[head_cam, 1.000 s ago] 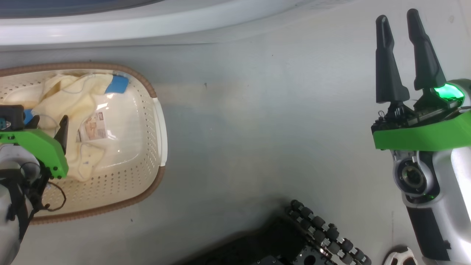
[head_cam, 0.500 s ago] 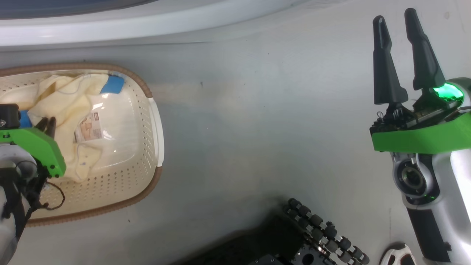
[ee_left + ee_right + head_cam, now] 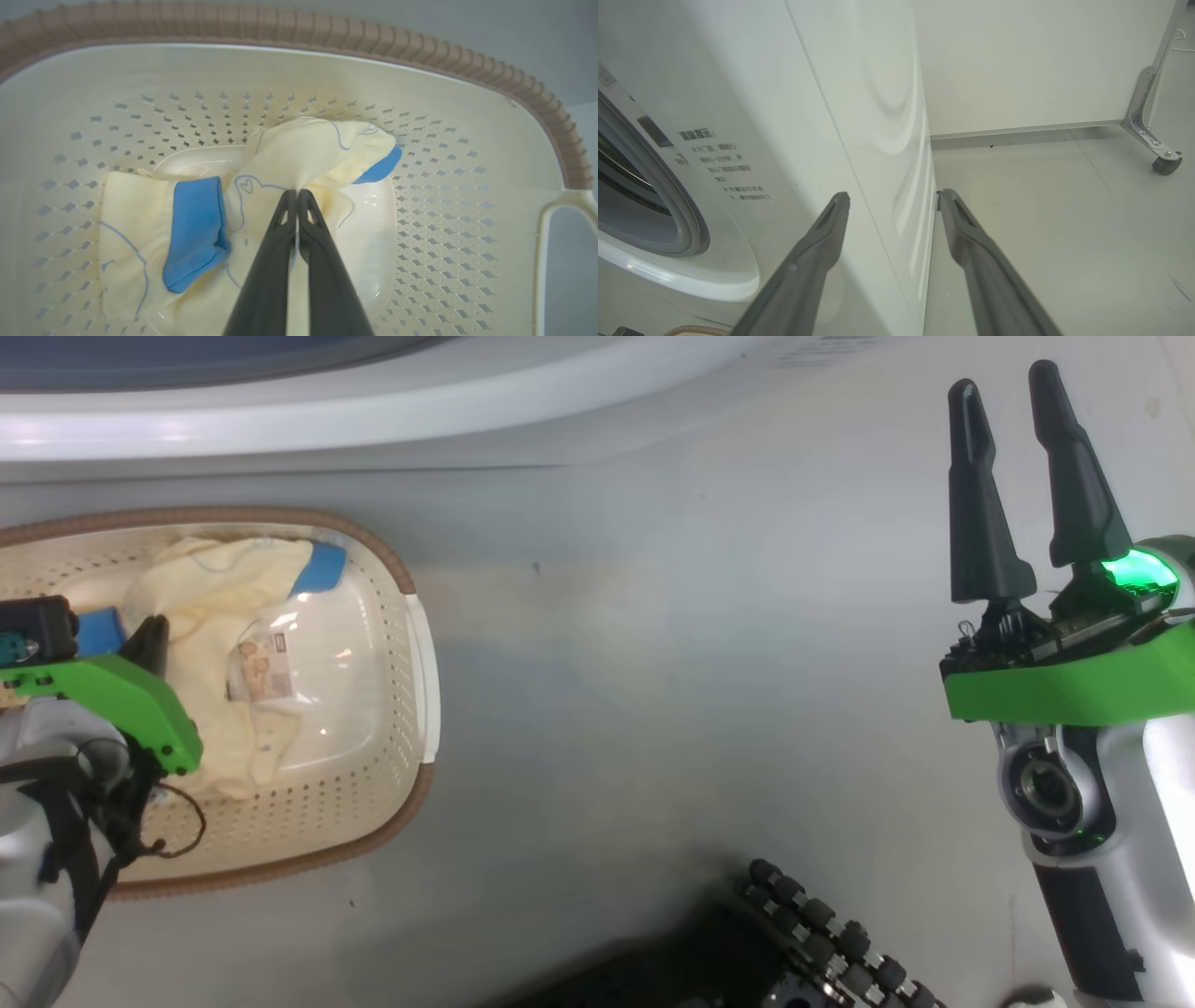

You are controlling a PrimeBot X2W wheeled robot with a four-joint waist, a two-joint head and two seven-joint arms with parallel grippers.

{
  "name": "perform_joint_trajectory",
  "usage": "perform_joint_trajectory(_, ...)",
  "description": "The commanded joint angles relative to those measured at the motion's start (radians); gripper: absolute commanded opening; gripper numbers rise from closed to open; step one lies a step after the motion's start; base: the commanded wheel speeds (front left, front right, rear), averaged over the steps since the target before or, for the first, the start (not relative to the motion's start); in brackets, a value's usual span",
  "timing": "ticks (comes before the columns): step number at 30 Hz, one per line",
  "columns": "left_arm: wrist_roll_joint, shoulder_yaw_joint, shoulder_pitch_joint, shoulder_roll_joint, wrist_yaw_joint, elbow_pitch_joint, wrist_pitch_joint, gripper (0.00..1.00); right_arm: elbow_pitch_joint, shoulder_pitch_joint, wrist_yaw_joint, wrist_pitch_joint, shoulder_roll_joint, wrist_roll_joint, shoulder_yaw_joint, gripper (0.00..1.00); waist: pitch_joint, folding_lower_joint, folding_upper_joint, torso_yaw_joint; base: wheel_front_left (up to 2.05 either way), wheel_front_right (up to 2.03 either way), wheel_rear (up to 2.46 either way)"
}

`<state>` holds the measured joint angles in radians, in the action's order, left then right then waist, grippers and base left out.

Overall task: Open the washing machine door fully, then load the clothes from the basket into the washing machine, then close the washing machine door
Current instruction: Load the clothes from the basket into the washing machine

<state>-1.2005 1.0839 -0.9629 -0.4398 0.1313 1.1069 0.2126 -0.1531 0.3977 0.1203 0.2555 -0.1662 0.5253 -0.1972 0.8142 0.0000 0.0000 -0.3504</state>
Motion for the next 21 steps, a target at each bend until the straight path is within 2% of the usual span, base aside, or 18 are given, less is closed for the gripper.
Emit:
perform_joint_trajectory(1, -0.009, -0.02, 0.026, -0.019, -0.001, -0.011, 0.021, 0.0, -0.022, -0.028, 0.01, 0.006, -0.02, -0.01, -0.003, 1.0, -0.031, 0.0, 0.0, 0.019, 0.0, 0.0, 0.0)
perform_joint_trajectory(10, 0.001, -0.052, 0.085, 0.008, -0.001, -0.06, 0.048, 0.0, 0.013, -0.055, 0.01, 0.006, -0.032, -0.006, -0.001, 1.0, -0.146, 0.0, 0.0, 0.068, 0.0, 0.0, 0.0)
perform_joint_trajectory(21, 0.247, -0.327, 0.228, 0.04, -0.001, -0.244, 0.049, 0.0, 0.061, -0.113, 0.01, 0.006, -0.053, 0.001, 0.014, 1.0, -0.298, 0.0, 0.0, 0.131, 0.0, 0.0, 0.0)
